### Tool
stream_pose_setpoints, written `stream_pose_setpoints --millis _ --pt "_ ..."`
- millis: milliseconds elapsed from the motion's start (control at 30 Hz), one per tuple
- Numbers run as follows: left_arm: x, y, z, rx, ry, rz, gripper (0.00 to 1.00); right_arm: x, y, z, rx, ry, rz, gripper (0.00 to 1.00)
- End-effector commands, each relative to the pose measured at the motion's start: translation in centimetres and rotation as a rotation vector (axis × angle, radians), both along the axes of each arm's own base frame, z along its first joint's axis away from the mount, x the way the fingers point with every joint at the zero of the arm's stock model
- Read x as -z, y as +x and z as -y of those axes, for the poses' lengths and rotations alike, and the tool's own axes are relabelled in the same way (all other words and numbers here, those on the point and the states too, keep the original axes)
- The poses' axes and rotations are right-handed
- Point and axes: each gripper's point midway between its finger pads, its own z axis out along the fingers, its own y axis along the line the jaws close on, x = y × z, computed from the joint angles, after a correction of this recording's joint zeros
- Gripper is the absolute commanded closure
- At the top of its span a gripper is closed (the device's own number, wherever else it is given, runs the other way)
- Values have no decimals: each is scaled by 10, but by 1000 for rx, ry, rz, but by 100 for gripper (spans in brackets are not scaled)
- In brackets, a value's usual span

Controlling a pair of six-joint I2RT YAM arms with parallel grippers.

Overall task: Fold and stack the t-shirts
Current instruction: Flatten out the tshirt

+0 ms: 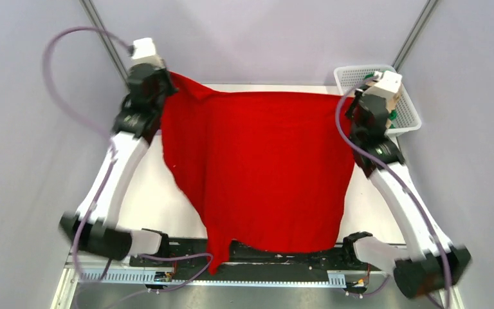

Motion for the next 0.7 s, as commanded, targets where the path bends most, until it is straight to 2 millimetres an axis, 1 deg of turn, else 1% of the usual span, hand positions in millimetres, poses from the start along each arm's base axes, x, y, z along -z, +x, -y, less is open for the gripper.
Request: stream_pose_setpoints --millis 0,33,67,100,133,167,200,233,267,300,333,367,433,467,500,533,567,600,633,667 --pt "144 101 10 -68 57 -258 90 121 70 19 10 158 -199 95" --pt "160 118 23 -17 55 -281 86 140 88 20 14 157 -224 94" --pt "193 145 33 6 64 -337 80 158 104 24 34 149 -258 91" --pt "210 153 40 30 64 -389 74 168 118 27 46 133 -280 82" --pt "220 177 47 36 56 -412 52 177 131 27 53 116 -313 67" --pt "238 175 51 48 56 -495 23 180 140 26 50 112 -335 53" --pt "243 186 56 62 55 -517 12 178 147 21 27 104 -346 44" --pt "244 190 59 70 55 -514 3 173 150 18 11 104 -339 38" --pt "240 196 63 85 49 -491 2 168 152 14 -13 109 -330 30" --pt "238 196 65 95 48 -482 1 162 152 9 -42 116 -318 18" --pt "234 194 70 119 36 -465 0 157 150 4 -70 128 -307 3" --pt "231 192 74 136 26 -457 0 153 146 -1 -97 140 -301 0" --pt "228 184 83 171 5 -452 0 150 136 -12 -150 164 -294 0" --pt "229 176 84 181 0 -463 0 152 130 -16 -170 177 -299 0" --pt "231 172 88 187 -12 -471 0 148 123 -21 -196 188 -291 0" --pt "233 163 91 200 -30 -490 0 149 117 -25 -217 200 -295 0" --pt "227 157 94 212 -41 -488 0 150 111 -29 -235 211 -300 0" --pt "237 147 98 230 -62 -521 0 150 104 -32 -251 220 -303 0" --pt "228 141 102 246 -78 -510 0 151 97 -34 -264 226 -307 0" --pt "239 131 111 285 -109 -537 0 152 90 -37 -275 232 -312 0"
